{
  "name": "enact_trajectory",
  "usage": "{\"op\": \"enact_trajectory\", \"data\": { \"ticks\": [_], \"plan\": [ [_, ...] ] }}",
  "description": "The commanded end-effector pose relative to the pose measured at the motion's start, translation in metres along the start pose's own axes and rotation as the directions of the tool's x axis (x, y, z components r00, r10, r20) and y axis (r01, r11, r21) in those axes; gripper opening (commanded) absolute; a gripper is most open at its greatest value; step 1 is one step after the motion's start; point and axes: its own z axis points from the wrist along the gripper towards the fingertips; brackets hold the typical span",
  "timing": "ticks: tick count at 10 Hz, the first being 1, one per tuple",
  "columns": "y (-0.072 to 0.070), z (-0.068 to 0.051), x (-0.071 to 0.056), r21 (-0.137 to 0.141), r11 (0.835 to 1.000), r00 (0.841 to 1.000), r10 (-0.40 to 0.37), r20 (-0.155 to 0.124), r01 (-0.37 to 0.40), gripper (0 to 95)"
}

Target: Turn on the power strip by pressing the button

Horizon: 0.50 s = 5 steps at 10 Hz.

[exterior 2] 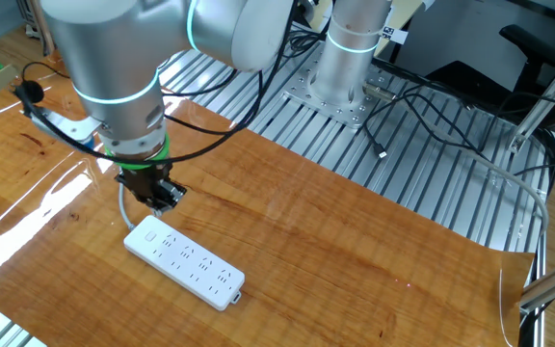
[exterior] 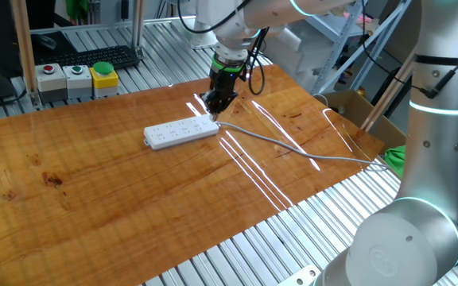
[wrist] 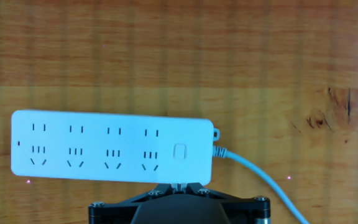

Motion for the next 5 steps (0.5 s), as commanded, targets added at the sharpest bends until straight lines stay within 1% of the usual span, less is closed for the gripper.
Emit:
{"op": "enact_trajectory", "data": {
  "ticks": [1, 2, 3, 5],
  "plan": [
    [0.0002, 0.0008, -0.0009, 0.0, 1.0, 1.0, 0.011, -0.004, -0.011, 0.0],
    [0.0006, 0.0012, -0.0006, 0.001, 1.0, 1.0, 0.017, -0.01, -0.017, 0.0],
    [0.0009, 0.0018, -0.0002, 0.006, 1.0, 1.0, 0.019, -0.009, -0.019, 0.0],
    [0.0007, 0.0021, 0.0001, 0.009, 1.0, 1.0, 0.018, -0.005, -0.018, 0.0]
  ]
}}
